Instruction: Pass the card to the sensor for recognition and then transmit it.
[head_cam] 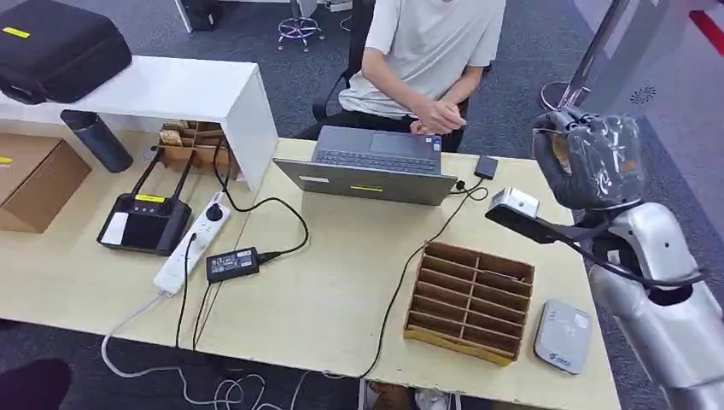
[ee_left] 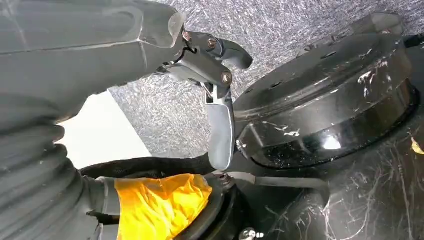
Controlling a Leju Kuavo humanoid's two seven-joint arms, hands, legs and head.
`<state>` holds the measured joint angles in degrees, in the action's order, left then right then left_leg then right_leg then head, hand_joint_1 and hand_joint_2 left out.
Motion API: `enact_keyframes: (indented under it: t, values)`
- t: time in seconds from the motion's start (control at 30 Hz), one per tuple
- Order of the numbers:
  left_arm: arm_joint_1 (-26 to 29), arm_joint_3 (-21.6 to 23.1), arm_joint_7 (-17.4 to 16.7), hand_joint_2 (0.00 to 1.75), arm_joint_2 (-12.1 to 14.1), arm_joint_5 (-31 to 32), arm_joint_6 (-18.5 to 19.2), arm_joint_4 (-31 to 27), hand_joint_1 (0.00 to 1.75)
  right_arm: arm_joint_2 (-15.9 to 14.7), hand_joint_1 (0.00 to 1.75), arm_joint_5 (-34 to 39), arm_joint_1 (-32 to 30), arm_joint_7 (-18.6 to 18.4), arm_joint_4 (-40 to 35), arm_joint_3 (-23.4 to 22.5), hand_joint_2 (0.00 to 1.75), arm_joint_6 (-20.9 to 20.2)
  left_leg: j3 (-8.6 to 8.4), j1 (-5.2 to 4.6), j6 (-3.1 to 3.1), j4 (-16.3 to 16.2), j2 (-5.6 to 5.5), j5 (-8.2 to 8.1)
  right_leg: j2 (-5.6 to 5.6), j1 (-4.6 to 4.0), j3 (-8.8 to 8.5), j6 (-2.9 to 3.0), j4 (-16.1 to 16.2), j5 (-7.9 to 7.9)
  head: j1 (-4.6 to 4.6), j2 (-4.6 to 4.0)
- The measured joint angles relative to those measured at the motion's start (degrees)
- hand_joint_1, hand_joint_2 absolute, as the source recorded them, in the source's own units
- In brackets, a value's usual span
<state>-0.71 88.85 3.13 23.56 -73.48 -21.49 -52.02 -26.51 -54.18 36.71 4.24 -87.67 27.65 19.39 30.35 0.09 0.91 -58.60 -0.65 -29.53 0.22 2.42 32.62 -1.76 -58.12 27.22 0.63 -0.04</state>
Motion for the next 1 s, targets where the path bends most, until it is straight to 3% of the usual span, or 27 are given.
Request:
enact_keyframes:
  t: [0.13, 0.33, 0.43, 1.0]
  values:
    - [-0.5, 0.0, -0.6, 1.75, -0.7, 2.2, 2.2, 1.9, 0.00, 0.9, 1.75, -3.8, 4.7, -1.9, 4.1, 3.0, 1.75, -2.2, 0.09, 0.01, 0.00, 0.0, 0.05, 0.00, 0.08, 0.01, 0.03, 0.01, 0.0, -0.01, 0.00, 0.00]
    - [-1.7, 0.0, -0.6, 1.75, -3.1, 6.0, 9.4, 9.1, 0.00, 6.1, 1.75, -10.9, 15.4, -3.6, 19.5, 10.3, 1.75, -3.0, 0.04, 0.02, 0.08, 0.0, 0.00, 0.15, 0.03, -0.02, 0.04, 0.05, -0.1, -0.06, 0.00, 0.00]
    - [-1.9, 0.0, -0.5, 1.75, -4.2, 6.6, 11.3, 12.1, 0.00, 8.4, 1.75, -11.8, 18.3, -3.9, 26.0, 13.2, 1.75, -2.7, 0.06, 0.03, 0.08, 0.0, -0.03, 0.18, -0.01, -0.03, 0.06, 0.05, -0.1, -0.06, -0.04, 0.00]
    - [-2.2, 0.0, -0.5, 1.75, -6.9, 7.3, 12.8, 17.5, 0.00, 12.1, 1.75, -11.9, 22.1, -4.6, 36.0, 17.7, 1.75, -2.5, 0.11, 0.02, 0.08, 0.0, -0.01, 0.18, 0.00, -0.03, 0.13, 0.07, 0.0, -0.09, 0.00, 0.00]
